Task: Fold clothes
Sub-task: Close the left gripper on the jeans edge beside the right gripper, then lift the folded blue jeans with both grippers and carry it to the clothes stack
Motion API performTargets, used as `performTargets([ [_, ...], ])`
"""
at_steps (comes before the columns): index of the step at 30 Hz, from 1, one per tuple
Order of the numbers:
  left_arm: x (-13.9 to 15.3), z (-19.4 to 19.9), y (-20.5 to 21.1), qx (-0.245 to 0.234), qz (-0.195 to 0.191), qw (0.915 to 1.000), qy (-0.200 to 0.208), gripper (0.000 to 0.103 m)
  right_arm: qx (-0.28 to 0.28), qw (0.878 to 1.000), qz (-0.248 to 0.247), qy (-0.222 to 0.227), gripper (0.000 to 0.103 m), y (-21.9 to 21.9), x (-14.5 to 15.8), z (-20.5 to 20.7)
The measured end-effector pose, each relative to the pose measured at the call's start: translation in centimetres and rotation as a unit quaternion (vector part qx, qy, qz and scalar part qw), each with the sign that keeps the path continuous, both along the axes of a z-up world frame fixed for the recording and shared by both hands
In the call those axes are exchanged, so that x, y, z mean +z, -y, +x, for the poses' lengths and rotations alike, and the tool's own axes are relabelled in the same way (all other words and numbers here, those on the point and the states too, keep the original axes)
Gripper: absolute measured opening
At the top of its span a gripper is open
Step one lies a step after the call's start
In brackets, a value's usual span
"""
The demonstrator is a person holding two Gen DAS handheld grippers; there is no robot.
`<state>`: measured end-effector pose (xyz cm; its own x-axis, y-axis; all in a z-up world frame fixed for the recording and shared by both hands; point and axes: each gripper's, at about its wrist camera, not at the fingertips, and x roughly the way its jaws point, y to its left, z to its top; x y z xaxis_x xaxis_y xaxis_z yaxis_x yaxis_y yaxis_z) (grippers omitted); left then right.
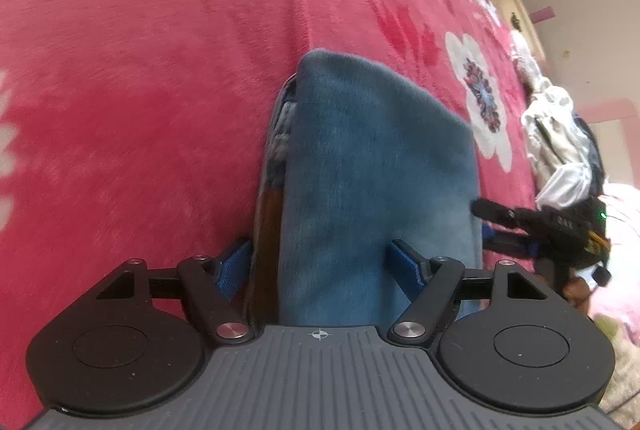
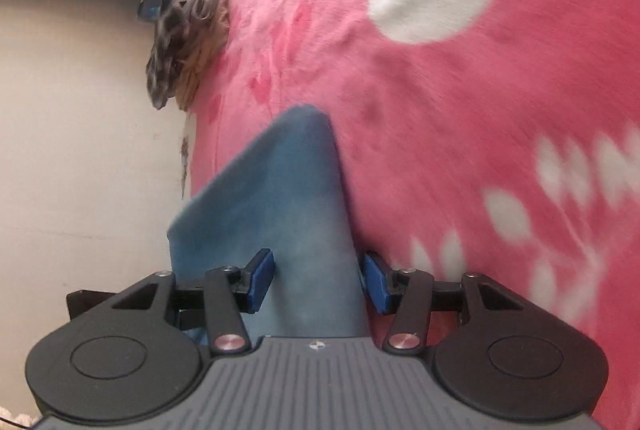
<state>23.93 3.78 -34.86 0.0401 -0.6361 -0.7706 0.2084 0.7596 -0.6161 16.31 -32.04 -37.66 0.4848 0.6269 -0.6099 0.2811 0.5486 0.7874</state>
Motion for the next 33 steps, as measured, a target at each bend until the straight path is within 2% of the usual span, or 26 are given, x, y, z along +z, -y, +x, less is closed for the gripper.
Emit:
performTargets([
  [3, -0.5, 0.5, 0.4, -0.005, -0.013, 0.9999, -0.004, 0.081, 0.012, 1.0, 0.02, 0.008, 0.056, -0.1, -0.8, 1.8],
  [9, -1.0, 0.0, -0.7, 0.0, -0.043, 0.999, -0.015, 0.084, 0.029, 0.997, 0.068, 0.013, 0.054, 0.4, -1.5, 1.3],
  [14, -1.0, -0.1, -0.4, -0.03, -0.035, 0.9988, -0.019, 0.083, 0.074, 0.993, 0.092, -0.003, 0.054, -0.1, -1.9, 0.2],
  [16, -1.3, 0.3, 0.2, -0.032, -0.032, 0.9988, -0.019, 0.087, 0.068, 0.993, 0.098, -0.003, 0.053, -0.3, -2.4, 0.8],
  [18, -1.4, 0.5, 0.8, -0.029, -0.034, 0.9988, -0.02, 0.096, 0.062, 0.992, 0.107, 0.005, 0.053, -0.7, -2.8, 1.5],
  [20, -0.9, 0.2, 0.9, -0.028, -0.025, 0.9992, -0.013, 0.098, 0.055, 0.992, 0.116, 0.014, 0.053, -1.1, -3.1, 1.9],
  [22, -0.3, -0.2, 1.0, -0.027, -0.016, 0.9995, -0.006, 0.094, 0.049, 0.992, 0.114, 0.019, 0.052, -1.6, -2.7, 1.8],
  [27, 1.1, -0.7, 0.6, -0.019, -0.006, 0.9998, 0.004, 0.07, 0.05, 0.993, 0.1, 0.036, 0.039, -2.0, -0.5, 0.8],
  [33, 2.6, -1.6, 0.5, -0.021, -0.02, 0.9995, 0.01, 0.063, 0.048, 0.993, 0.096, 0.056, 0.031, -1.9, 1.0, -0.7],
])
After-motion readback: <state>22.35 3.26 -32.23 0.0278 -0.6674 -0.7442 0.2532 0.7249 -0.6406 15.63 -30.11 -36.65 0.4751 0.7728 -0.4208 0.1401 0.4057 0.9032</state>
